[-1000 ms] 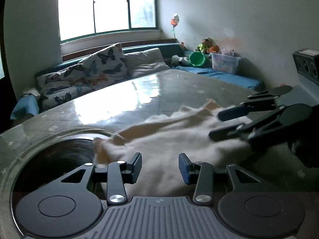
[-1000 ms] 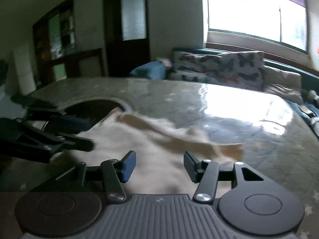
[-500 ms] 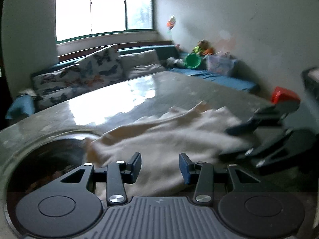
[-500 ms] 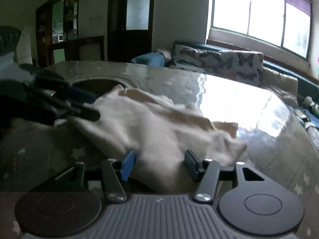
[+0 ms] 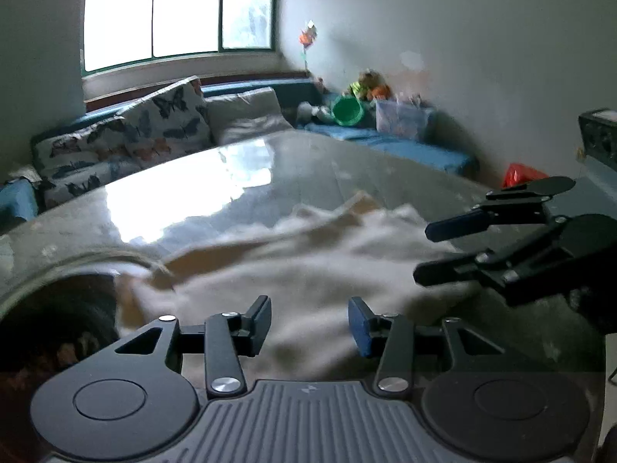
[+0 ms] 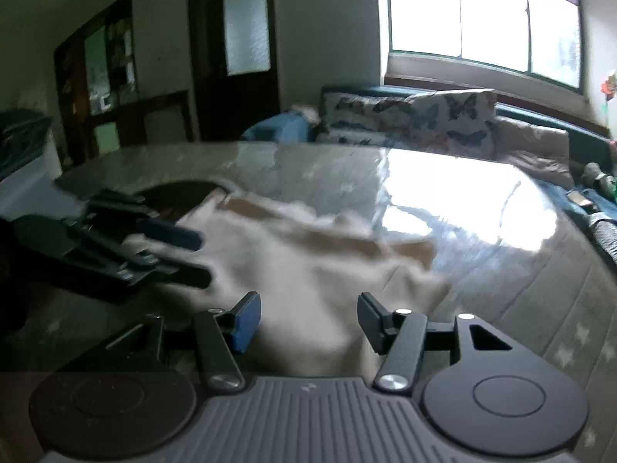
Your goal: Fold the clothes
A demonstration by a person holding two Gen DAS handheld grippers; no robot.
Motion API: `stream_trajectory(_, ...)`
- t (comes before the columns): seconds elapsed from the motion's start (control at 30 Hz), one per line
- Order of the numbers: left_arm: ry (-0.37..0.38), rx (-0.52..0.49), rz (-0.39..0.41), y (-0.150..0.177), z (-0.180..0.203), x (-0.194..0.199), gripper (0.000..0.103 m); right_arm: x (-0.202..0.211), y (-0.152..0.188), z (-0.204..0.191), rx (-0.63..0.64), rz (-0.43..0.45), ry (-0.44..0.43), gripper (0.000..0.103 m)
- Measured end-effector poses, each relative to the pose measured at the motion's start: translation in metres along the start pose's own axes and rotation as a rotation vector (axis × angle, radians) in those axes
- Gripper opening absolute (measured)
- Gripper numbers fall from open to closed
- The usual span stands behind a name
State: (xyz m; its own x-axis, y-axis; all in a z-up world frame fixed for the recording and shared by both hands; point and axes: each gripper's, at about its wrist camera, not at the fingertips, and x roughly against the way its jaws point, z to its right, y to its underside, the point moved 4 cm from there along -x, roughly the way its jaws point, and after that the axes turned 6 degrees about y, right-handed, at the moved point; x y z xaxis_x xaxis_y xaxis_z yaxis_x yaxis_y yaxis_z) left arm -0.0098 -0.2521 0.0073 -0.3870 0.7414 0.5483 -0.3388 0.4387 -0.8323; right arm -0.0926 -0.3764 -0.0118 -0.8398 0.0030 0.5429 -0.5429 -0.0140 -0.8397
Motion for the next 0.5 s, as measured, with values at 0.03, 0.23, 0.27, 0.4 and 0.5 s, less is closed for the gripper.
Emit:
stream_trajectory(0.03, -0.012, 0.019, 0.004, -0.002, -0.006, -0.001, 0.049, -0.004, -0.004, 0.004, -0.007, 0.004, 0.007, 0.057)
stream_trajectory(0.23, -0.098, 0.123, -0.045, 0.002, -0.044, -0.018, 0.049, -0.043, -0.001, 0.023, -0.060, -0.060, 0.032, 0.059)
stream_trajectory(0.27, -0.088, 0.146, -0.047, 0.005, -0.049, -0.018, 0.049, -0.044, 0.001, 0.024, -0.059, -0.057, 0.030, 0.061)
stream_trajectory(0.4, -0.088, 0.188, -0.015, 0.000, -0.058, -0.009, 0.051, -0.042, 0.001, 0.021, -0.031, -0.052, 0.033, 0.066)
stream_trajectory(0.5, -0.151, 0.194, -0.005, -0.003, -0.066, -0.005, 0.053, -0.041, 0.001, 0.020, -0.027, -0.049, 0.038, 0.067)
